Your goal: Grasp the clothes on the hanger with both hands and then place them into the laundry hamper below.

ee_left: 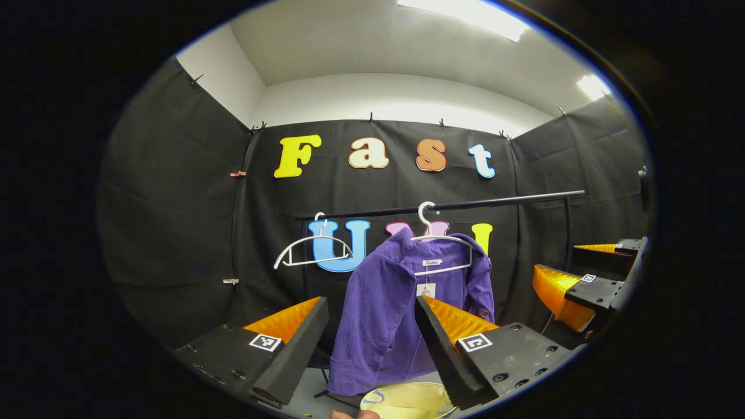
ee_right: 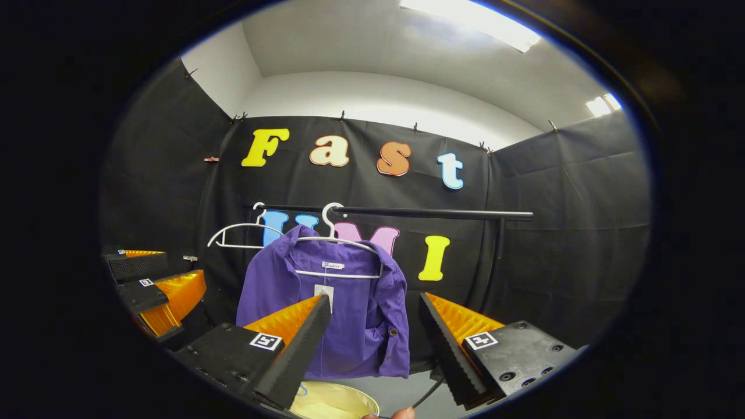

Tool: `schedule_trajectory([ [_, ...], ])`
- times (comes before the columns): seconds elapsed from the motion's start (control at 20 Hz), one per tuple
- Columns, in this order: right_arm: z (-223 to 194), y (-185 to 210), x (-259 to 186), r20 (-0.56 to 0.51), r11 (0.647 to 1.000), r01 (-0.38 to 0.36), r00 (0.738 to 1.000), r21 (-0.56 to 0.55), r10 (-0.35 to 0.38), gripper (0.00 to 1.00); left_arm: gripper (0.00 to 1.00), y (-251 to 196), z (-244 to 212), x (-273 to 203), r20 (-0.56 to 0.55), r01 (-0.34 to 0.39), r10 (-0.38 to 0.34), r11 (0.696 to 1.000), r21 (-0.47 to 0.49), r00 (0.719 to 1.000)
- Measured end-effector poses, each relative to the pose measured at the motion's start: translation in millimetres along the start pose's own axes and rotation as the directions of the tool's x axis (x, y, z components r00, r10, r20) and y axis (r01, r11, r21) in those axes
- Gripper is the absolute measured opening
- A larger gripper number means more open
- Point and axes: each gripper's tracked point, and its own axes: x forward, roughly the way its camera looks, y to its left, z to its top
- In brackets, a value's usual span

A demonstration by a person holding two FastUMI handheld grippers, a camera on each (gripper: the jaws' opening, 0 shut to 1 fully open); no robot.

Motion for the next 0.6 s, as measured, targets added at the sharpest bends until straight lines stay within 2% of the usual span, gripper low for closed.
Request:
schedule_trajectory([
  [0.1,-6.8,-2.3,12.8,-0.009,1.0,-0.014,1.0,0.002,0.014,0.98,0.94,-5.8,-1.0,9.3,-0.004,-0.003,0.003,1.0,-0.004,1.0],
  [0.15,-8.8,-3.9,17.5,-0.011,1.0,-0.016,1.0,0.001,0.016,0.98,0.91,-9.9,-0.6,16.0,-0.005,-0.003,0.003,1.0,-0.005,1.0],
  [0.2,-11.5,-5.9,22.9,-0.016,1.0,-0.021,1.0,-0.001,0.021,0.98,0.94,-14.2,-2.2,21.9,-0.007,-0.003,0.003,1.0,-0.007,1.0],
  [0.6,-33.8,-27.9,78.9,-0.03,0.999,-0.046,0.999,-0.005,0.046,0.99,0.94,-49.3,-23.0,102.1,-0.014,-0.022,0.022,1.0,0.012,1.0],
])
